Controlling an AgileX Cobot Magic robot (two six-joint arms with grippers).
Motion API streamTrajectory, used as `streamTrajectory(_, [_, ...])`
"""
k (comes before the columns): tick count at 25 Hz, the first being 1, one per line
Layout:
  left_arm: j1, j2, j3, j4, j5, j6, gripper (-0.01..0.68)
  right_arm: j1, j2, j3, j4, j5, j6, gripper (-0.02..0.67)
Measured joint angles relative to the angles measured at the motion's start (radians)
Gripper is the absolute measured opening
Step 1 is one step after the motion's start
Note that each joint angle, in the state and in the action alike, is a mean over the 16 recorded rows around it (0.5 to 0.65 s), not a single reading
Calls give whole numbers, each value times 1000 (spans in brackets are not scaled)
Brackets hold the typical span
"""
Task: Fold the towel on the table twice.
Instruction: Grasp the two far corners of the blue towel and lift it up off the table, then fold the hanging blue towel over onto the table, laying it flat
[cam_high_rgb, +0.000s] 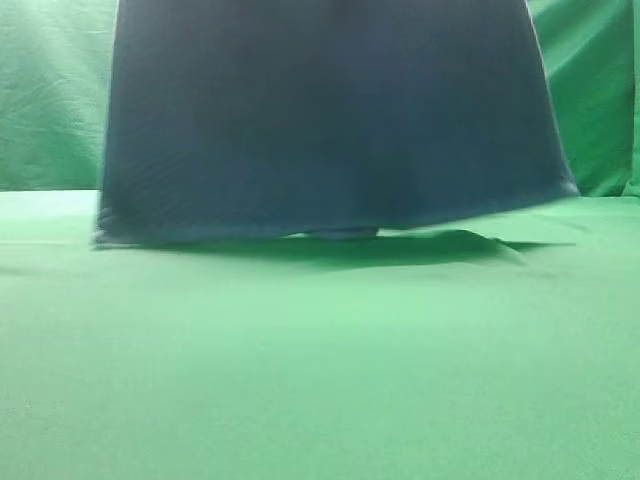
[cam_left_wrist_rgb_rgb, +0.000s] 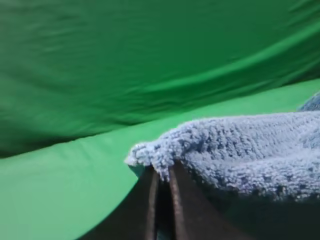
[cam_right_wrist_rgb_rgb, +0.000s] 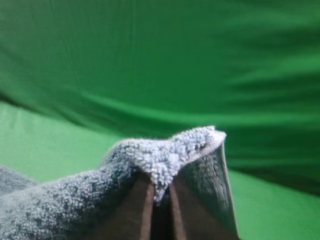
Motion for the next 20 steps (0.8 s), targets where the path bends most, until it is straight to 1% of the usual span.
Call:
streamTrajectory(5, [0,-1,-64,40,22,-16,0,0,13,-102,-12,67,-11,0])
streamTrajectory(11, [0,-5,-78,38,109,-36,0,0,16,-118,-39,214,17,0])
streamTrajectory(16, [-1,-41,-33,11,159,-48,0,0,-25,-66,-59,306,65,0])
streamTrajectory(20, [-2,-113,77,-20,149,-49,0,1,-104,48,-64,317,99,0])
